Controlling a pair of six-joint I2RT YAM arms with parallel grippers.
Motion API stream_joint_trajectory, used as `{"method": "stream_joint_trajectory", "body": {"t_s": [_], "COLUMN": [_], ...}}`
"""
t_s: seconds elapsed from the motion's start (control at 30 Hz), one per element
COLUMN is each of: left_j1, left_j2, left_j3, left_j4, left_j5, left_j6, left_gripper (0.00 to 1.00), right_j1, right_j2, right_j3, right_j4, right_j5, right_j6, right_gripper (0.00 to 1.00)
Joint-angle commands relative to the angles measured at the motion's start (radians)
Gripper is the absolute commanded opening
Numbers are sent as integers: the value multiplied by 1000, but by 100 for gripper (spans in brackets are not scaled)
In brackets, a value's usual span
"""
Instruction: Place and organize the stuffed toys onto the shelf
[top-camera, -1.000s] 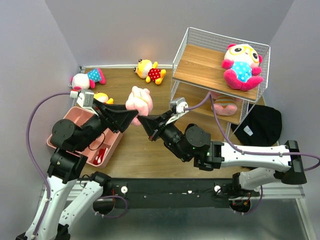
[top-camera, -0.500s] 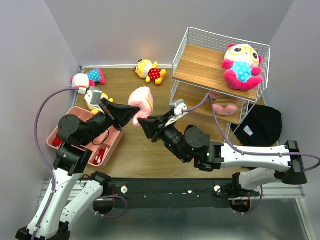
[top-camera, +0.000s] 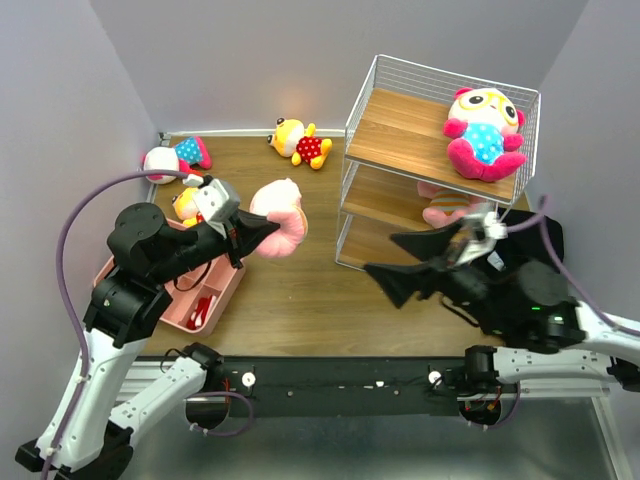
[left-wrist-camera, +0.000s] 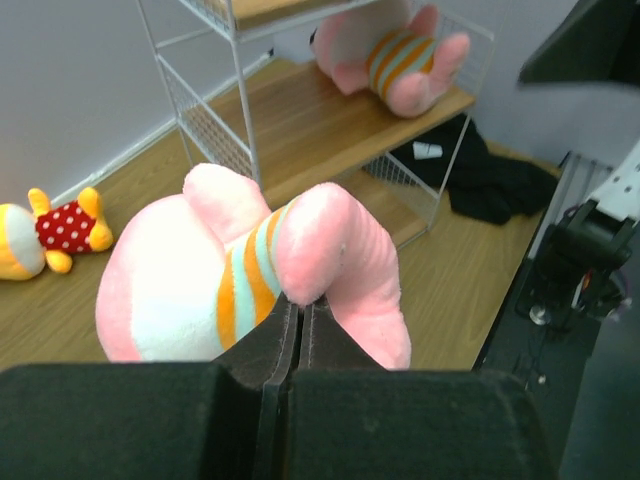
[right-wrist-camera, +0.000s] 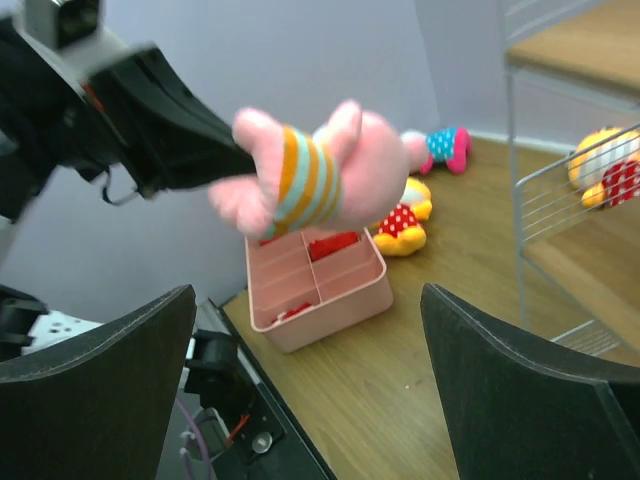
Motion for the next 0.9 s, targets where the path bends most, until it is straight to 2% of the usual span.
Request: {"method": "stream_joint_trajectory", "body": {"t_s": [0.0, 0.13, 0.17, 0.3, 0.37, 0.4, 0.5, 0.63, 0.87], "left_j1": [-138, -299, -380, -601, -686, -777, -935, -1069, -1181], "left_j2": [21, 36, 30, 49, 87, 102, 147, 191, 292], "left_j3": [38, 7, -8, -34, -21, -13, 24, 61, 69], "left_j4": [-199, -188, -175, -119, -124, -134, -148, -167, -86], "left_j5": [-196, -341, -409, -587, -679, -764, -887, -1013, -1110], "left_j6": [163, 166, 166, 224, 276, 295, 362, 424, 605], "left_gripper": [0, 0, 0, 0, 0, 0, 0, 0, 0], "right_j1": [3, 3, 3, 4, 3, 3, 3, 4, 3], "right_j2": [-107, -153, -164, -228, -268, -279, -316, -331, -343], "right_j3": [98, 195, 216, 227, 229, 227, 215, 206, 195], "right_j4": [-228, -313, -323, -334, -339, -343, -337, -345, -345], "right_j5": [-41, 16, 31, 76, 109, 119, 137, 149, 156], "right_j6": [-84, -148, -164, -205, -219, -220, -230, -237, -250], "right_gripper": [100, 100, 100, 100, 100, 100, 100, 100, 100]}}
